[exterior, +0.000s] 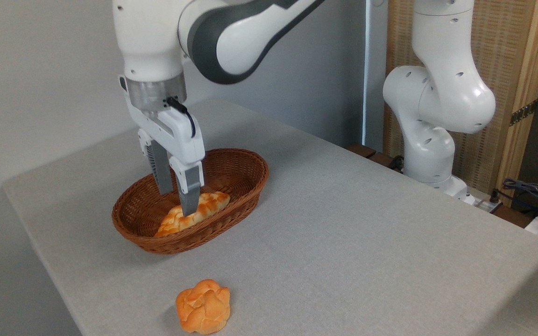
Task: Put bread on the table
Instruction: 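Lower the open gripper into the basket around the braided bread roll, then close the gripper on the braided roll and lift it from the basket, then carry the braided roll beside the basket and lower it onto the table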
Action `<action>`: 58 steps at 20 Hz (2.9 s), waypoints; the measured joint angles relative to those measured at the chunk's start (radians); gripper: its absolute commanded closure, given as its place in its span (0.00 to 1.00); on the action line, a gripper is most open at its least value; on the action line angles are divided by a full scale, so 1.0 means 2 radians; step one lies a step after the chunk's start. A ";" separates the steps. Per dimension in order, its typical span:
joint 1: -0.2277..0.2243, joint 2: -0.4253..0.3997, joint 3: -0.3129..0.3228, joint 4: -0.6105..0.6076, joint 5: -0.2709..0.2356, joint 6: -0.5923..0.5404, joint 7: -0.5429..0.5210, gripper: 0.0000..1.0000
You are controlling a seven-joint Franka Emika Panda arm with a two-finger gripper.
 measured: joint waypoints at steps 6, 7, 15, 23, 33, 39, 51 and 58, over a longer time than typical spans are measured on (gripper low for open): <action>-0.008 0.000 -0.006 -0.035 0.000 0.024 -0.013 0.00; -0.011 0.000 -0.006 -0.039 0.000 0.028 -0.013 0.00; -0.027 0.000 -0.006 -0.078 0.000 0.070 -0.014 0.02; -0.033 0.000 -0.006 -0.087 0.001 0.075 -0.014 0.55; -0.033 0.000 -0.006 -0.087 0.001 0.075 -0.014 0.54; -0.033 -0.009 -0.006 -0.073 0.001 0.066 -0.014 0.54; -0.032 -0.042 0.044 -0.004 0.002 -0.108 0.051 0.53; -0.028 -0.111 0.151 -0.072 0.007 -0.148 0.221 0.47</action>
